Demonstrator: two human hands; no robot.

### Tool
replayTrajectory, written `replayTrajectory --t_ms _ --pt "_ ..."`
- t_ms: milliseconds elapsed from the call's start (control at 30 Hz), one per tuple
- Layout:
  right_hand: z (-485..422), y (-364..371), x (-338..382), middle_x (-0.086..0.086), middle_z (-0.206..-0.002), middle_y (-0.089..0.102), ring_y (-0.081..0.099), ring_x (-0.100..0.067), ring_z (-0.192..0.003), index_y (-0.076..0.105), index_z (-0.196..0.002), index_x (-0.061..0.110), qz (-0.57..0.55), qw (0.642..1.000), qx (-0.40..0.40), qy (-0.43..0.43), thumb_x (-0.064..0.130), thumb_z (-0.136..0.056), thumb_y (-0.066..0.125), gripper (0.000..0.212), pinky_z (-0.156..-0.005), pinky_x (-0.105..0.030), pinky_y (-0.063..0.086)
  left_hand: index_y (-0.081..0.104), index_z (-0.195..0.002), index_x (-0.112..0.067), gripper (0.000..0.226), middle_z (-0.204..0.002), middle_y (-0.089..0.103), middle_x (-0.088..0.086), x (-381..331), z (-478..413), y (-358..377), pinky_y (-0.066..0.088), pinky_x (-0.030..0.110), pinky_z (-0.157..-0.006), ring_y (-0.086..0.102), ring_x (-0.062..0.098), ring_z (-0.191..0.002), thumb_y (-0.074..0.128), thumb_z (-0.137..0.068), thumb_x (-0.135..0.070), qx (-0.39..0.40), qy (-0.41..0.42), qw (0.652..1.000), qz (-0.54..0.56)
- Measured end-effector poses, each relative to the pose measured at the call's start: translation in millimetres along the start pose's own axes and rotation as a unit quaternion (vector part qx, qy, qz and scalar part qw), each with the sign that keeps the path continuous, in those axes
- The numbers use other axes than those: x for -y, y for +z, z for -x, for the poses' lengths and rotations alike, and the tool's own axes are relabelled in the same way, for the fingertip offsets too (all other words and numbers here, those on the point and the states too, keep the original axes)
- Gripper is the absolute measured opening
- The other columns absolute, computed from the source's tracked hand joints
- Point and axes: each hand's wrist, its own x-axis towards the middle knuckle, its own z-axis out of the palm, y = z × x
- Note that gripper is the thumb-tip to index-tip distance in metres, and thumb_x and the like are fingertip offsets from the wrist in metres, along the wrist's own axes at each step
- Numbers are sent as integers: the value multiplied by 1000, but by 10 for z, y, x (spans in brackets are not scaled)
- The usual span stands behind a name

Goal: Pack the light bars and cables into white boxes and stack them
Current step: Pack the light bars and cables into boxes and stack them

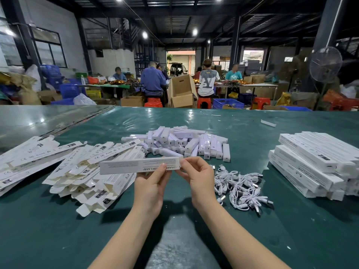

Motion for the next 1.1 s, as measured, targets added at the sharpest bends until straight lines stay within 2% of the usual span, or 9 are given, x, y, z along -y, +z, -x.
replayTrajectory --t_ms 233,333,567,700,767,800,900,1000,1100 --pt "48 16 -38 -2 -62 60 54 -11 -63 60 -63 14 174 981 -42 -77 0 -83 63 25 -69 -29 50 49 -116 -3 31 -96 59 14 26 19 32 56 22 -70 59 20 -87 50 -87 10 -53 -1 999 5" --pt "93 26 -42 14 -58 62 54 4 -59 64 -67 22 207 972 -28 -107 -1 -85 58 29 -63 -13 44 53 -106 -5 22 -97 59 12 45 31 76 56 21 -71 60 18 -86 51 -88 8 -73 3 997 5" --pt "196 158 -80 -1 -111 63 57 -5 -100 61 -109 18 132 989 56 -30 -14 -82 51 44 -87 -8 42 59 -91 -6 11 -63 71 1 -11 35 34 53 18 -49 67 8 -56 49 -93 0 -105 -28 992 70" --pt "166 139 -25 -5 -101 67 61 -3 -85 62 -115 5 84 991 100 13 -11 -85 48 37 -85 -16 48 58 -114 -9 24 -74 72 1 -25 24 11 57 22 -56 69 10 -62 54 -90 -6 -86 -40 995 33" --pt "175 129 -20 -5 -115 64 58 -8 -100 59 -121 5 169 981 88 -37 -7 -85 51 39 -95 -20 44 57 -118 -15 31 -85 70 3 -47 29 -6 57 22 -57 69 8 -64 56 -88 -4 -76 -26 997 -14" --pt "170 111 -21 -2 -121 60 54 -10 -110 58 -122 8 258 958 73 -101 -4 -84 54 40 -101 -21 38 58 -112 -18 29 -88 68 3 -51 29 -18 55 20 -54 68 7 -62 57 -87 -2 -70 -22 996 -47" --pt "156 55 72 -6 -126 56 46 -19 -120 56 -125 9 490 817 96 -290 -1 -75 53 51 -106 -24 28 58 -96 -19 21 -87 66 5 -19 66 -17 50 17 -46 66 5 -56 59 -86 -1 -52 -33 988 -142" --pt "138 84 149 -14 -117 62 55 -31 -110 58 -123 6 589 723 206 -296 -1 -68 44 56 -97 -39 41 56 -103 -8 12 -80 62 6 47 95 -3 47 16 -43 62 7 -53 50 -94 -13 -28 -85 981 -174" --pt "85 134 161 -8 -119 56 49 -29 -110 47 -129 14 685 634 240 -269 4 -78 48 52 -88 -37 35 60 -89 -10 25 -82 64 5 56 94 25 50 18 -49 62 11 -69 40 -98 -23 9 -110 981 -159"
